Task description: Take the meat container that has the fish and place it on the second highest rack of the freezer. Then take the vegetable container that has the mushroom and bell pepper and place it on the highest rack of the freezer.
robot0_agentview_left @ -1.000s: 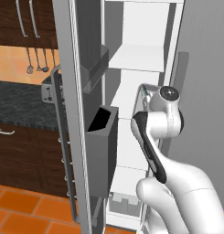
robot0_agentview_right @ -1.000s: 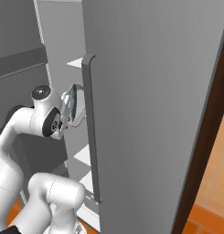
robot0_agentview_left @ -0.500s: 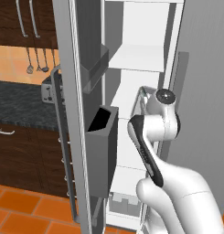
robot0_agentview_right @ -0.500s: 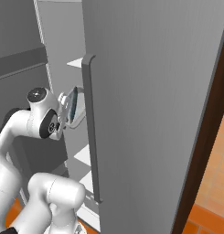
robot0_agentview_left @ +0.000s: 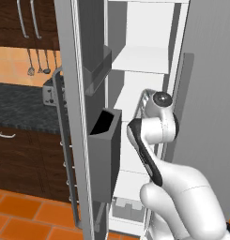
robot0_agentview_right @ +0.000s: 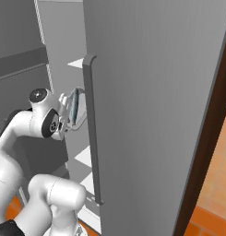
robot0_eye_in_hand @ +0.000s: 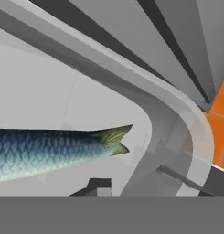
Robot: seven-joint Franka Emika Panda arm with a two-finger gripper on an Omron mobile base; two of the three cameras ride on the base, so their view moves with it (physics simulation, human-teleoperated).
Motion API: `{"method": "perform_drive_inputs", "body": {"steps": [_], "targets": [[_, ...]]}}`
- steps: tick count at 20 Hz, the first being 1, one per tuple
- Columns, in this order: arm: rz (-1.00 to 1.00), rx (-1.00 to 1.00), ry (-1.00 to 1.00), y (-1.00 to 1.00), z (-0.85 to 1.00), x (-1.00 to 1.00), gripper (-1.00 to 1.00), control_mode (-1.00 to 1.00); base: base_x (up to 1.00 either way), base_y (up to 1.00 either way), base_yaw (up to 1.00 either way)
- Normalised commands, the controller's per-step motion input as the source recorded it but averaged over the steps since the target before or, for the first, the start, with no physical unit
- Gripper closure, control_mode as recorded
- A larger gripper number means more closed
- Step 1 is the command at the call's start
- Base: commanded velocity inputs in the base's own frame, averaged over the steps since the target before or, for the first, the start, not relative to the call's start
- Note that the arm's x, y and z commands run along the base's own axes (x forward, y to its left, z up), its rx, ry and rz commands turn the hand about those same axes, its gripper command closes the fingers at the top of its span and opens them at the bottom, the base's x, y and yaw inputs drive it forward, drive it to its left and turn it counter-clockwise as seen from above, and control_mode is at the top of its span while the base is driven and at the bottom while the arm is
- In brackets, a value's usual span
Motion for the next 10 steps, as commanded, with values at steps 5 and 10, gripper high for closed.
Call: {"method": "perform_drive_inputs", "body": {"steps": [5,10], "targets": [[0.19,-0.11,0.00,0.00,0.00,-0.14,1.00,-1.00,0.00,0.00,0.00],[0.14,-0.11,0.00,0.08,0.10,-0.39,1.00,-1.00,0.00,0.00,0.00]]}}
